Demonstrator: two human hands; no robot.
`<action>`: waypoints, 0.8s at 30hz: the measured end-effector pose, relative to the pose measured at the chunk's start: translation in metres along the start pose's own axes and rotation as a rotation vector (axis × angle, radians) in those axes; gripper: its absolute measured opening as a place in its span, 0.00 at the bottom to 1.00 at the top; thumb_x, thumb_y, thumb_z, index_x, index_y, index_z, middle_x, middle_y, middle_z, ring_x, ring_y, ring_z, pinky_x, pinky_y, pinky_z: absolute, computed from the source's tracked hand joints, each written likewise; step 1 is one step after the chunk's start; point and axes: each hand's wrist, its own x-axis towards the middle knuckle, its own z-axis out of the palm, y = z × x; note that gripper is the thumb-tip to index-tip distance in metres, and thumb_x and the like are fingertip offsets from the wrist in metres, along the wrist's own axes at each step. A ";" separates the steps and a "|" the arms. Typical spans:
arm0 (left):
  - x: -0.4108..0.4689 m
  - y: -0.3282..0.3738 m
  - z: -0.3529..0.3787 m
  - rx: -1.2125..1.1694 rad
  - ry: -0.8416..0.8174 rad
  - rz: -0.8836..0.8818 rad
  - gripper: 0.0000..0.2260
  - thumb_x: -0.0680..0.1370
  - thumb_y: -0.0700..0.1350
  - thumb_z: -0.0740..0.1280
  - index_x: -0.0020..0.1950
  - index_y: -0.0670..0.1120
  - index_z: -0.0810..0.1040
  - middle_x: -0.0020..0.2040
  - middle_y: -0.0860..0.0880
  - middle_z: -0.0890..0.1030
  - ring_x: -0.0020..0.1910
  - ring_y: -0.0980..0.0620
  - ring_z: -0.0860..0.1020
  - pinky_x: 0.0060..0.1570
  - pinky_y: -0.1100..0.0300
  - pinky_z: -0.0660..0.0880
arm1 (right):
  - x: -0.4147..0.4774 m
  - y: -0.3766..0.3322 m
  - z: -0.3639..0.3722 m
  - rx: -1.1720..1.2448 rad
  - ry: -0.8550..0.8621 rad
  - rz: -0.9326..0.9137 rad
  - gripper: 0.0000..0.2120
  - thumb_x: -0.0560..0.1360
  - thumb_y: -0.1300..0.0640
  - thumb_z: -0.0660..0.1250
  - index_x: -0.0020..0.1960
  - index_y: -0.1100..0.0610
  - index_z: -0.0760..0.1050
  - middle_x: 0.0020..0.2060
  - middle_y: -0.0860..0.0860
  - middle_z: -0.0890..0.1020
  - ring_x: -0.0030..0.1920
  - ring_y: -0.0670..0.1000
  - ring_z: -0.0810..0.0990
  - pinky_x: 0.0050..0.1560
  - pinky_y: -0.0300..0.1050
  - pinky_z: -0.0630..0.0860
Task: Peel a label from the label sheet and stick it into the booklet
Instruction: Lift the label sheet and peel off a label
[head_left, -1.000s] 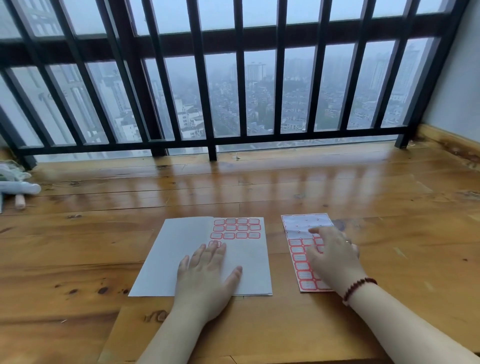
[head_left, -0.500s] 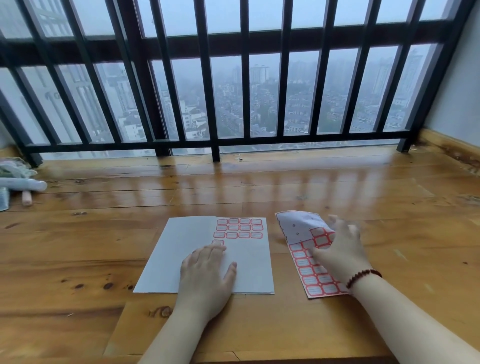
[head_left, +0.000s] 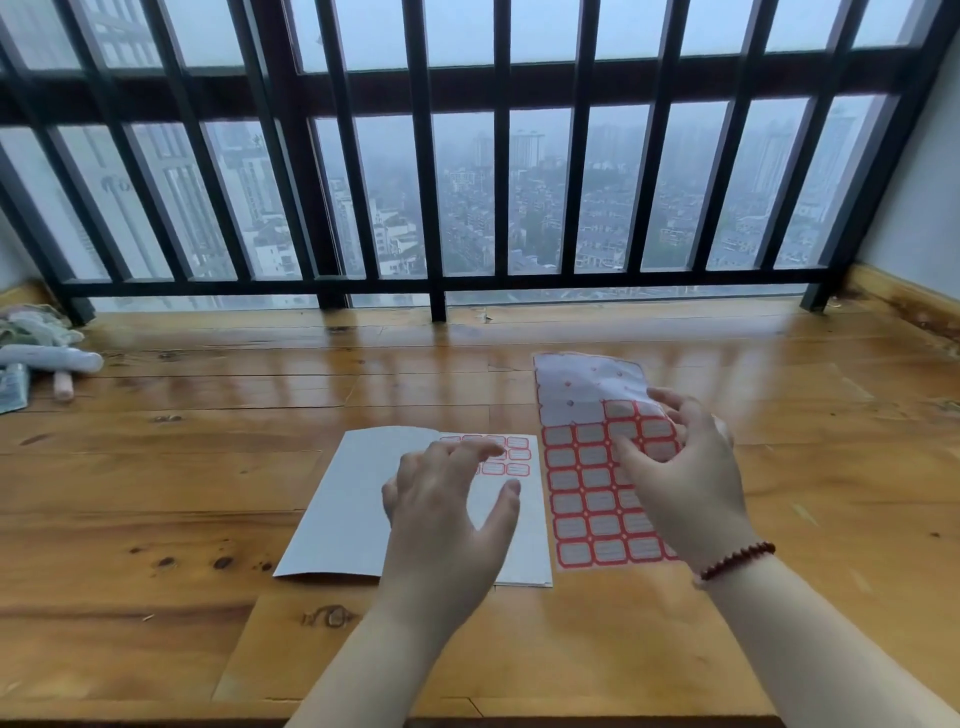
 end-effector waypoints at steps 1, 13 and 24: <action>0.004 0.004 -0.002 -0.067 -0.009 -0.025 0.11 0.75 0.59 0.63 0.57 0.66 0.68 0.52 0.65 0.73 0.55 0.63 0.66 0.54 0.58 0.61 | -0.003 -0.007 0.001 0.032 0.000 -0.019 0.20 0.71 0.53 0.71 0.60 0.42 0.68 0.54 0.48 0.67 0.43 0.44 0.78 0.30 0.31 0.73; 0.004 0.006 -0.019 -0.861 -0.105 -0.288 0.16 0.69 0.46 0.73 0.55 0.61 0.80 0.49 0.57 0.83 0.49 0.54 0.82 0.40 0.59 0.81 | -0.041 -0.035 0.016 0.513 -0.421 -0.039 0.19 0.71 0.64 0.72 0.56 0.44 0.77 0.46 0.43 0.84 0.45 0.48 0.84 0.39 0.41 0.82; -0.003 -0.005 -0.014 -0.428 -0.009 -0.344 0.15 0.70 0.54 0.73 0.54 0.67 0.75 0.55 0.60 0.73 0.57 0.59 0.70 0.52 0.61 0.69 | -0.048 -0.034 0.022 0.383 -0.380 -0.001 0.09 0.71 0.62 0.72 0.50 0.52 0.78 0.40 0.50 0.86 0.40 0.47 0.85 0.36 0.39 0.81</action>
